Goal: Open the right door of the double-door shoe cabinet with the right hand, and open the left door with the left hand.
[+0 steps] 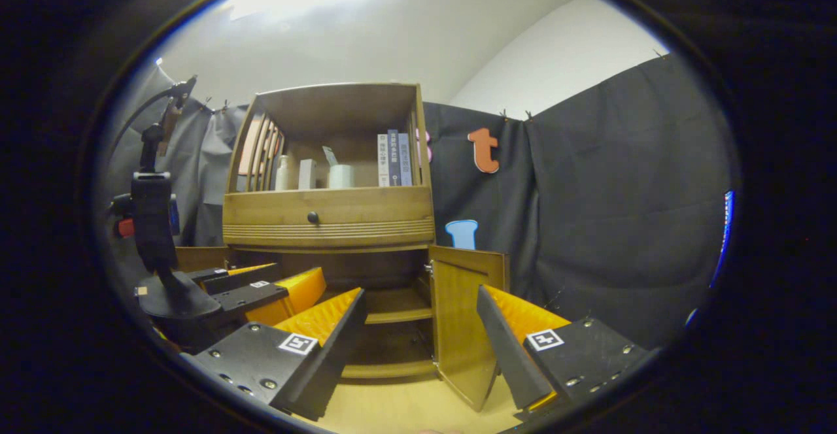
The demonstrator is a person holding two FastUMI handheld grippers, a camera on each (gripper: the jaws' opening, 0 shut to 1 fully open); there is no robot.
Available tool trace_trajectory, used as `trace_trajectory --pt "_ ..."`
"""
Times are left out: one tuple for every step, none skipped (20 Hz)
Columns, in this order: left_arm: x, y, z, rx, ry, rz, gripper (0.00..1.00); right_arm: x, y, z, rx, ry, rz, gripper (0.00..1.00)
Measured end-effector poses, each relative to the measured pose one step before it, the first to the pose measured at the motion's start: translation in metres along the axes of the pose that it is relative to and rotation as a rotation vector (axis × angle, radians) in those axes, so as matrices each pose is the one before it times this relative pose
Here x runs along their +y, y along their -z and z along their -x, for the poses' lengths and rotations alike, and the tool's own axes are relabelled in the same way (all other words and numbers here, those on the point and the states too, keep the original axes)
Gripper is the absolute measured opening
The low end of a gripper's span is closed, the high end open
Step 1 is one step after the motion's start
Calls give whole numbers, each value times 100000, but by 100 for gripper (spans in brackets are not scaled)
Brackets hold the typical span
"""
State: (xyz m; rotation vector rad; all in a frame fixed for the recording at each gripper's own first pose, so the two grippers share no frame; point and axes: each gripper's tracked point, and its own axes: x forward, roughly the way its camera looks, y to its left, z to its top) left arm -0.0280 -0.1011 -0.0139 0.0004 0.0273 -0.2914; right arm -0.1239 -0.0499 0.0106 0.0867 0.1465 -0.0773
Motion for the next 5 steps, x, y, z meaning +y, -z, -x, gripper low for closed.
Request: trace_trajectory --pt "-691 264 40 251 2177 20 94 -493 133 407 167 1862 185 100" --pt "-752 73 8 90 1843 325 94 -585 -4 403 51 1458 -43 97" --pt "-689 122 -37 193 1454 323 94 -476 -147 209 -180 917 -156 97" --pt "-765 54 -31 282 1069 334 96 -582 -75 121 -125 640 -141 100" --pt "-818 -11 -131 -45 1042 371 96 -723 -71 18 -177 560 50 100"
